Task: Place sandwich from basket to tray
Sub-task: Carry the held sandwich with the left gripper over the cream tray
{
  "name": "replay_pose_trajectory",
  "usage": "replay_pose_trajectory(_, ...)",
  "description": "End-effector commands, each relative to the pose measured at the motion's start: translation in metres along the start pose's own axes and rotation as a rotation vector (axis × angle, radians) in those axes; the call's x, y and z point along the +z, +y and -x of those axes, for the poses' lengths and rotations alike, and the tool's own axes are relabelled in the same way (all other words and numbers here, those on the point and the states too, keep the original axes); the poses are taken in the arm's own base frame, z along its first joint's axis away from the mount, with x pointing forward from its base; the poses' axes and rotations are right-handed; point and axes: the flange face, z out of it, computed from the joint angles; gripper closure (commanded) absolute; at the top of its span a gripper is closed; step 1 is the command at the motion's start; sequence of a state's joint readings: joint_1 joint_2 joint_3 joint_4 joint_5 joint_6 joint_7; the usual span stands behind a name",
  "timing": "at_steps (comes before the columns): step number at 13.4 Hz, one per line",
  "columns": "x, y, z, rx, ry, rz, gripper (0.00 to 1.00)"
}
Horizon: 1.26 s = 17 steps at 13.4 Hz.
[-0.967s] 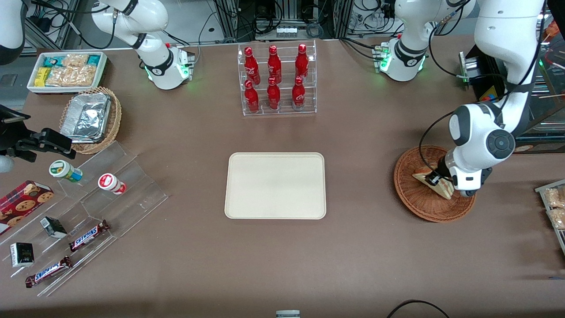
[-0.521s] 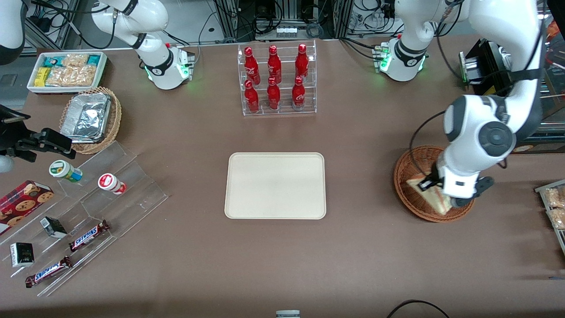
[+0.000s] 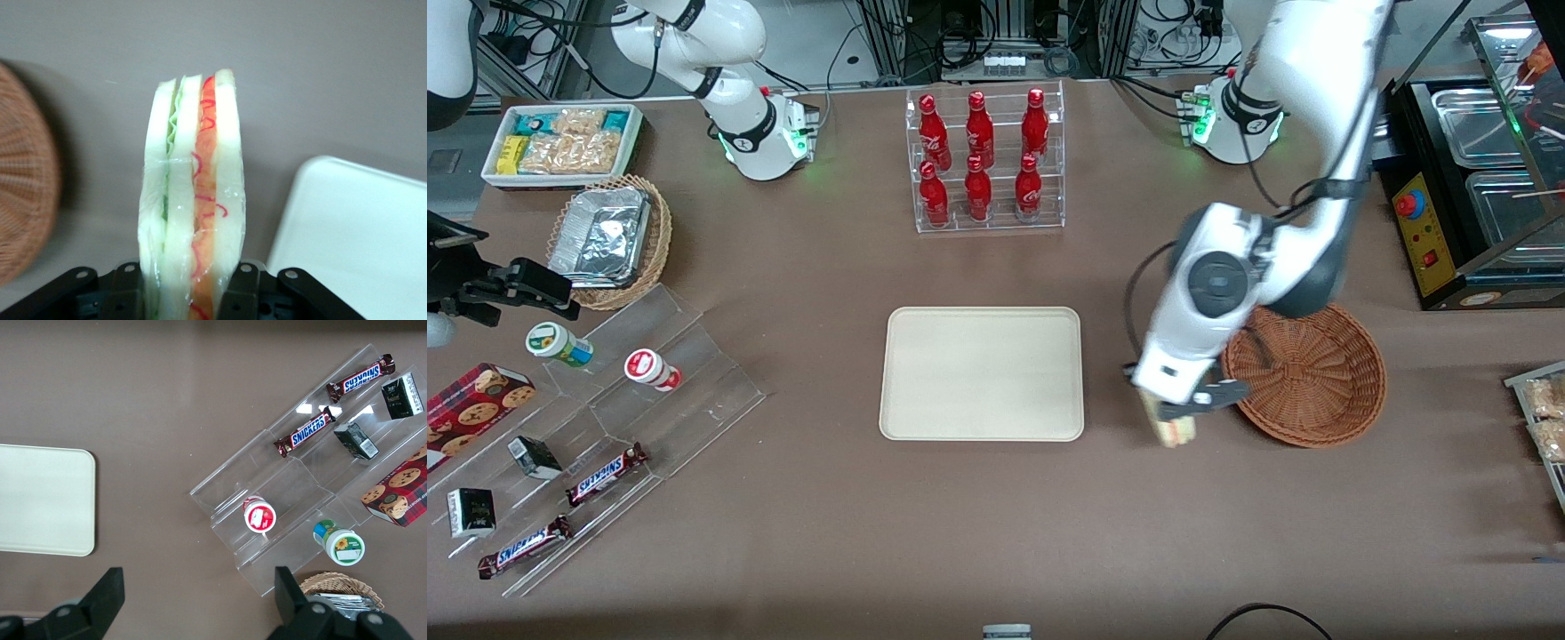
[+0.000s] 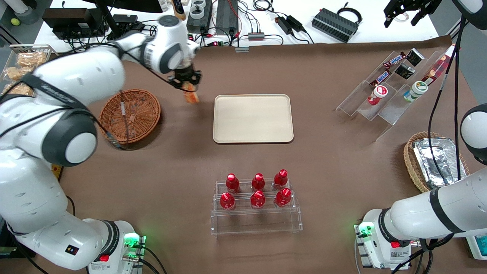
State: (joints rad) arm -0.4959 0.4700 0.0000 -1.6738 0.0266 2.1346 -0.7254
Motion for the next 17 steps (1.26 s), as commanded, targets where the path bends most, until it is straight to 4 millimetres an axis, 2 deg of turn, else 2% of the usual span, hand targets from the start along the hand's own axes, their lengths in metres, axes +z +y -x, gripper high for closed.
replay_pose_trajectory(1,0.0,0.078,0.0,0.063,0.006,0.066,0.64)
replay_pose_trajectory(2,0.004,0.097,0.014,0.105,0.001,0.076,0.64)
replay_pose_trajectory(3,0.007,0.105,0.024,0.135,-0.009,0.077,0.64)
replay_pose_trajectory(6,0.05,0.133,0.06,0.25,-0.076,0.056,0.63)
replay_pose_trajectory(10,0.084,0.138,0.071,0.259,-0.124,0.044,0.62)
replay_pose_trajectory(13,0.086,0.138,0.072,0.258,-0.134,0.049,0.59)
replay_pose_trajectory(15,0.106,0.141,0.077,0.279,-0.155,0.04,0.58)
replay_pose_trajectory(17,0.112,0.143,0.081,0.288,-0.16,0.034,0.56)
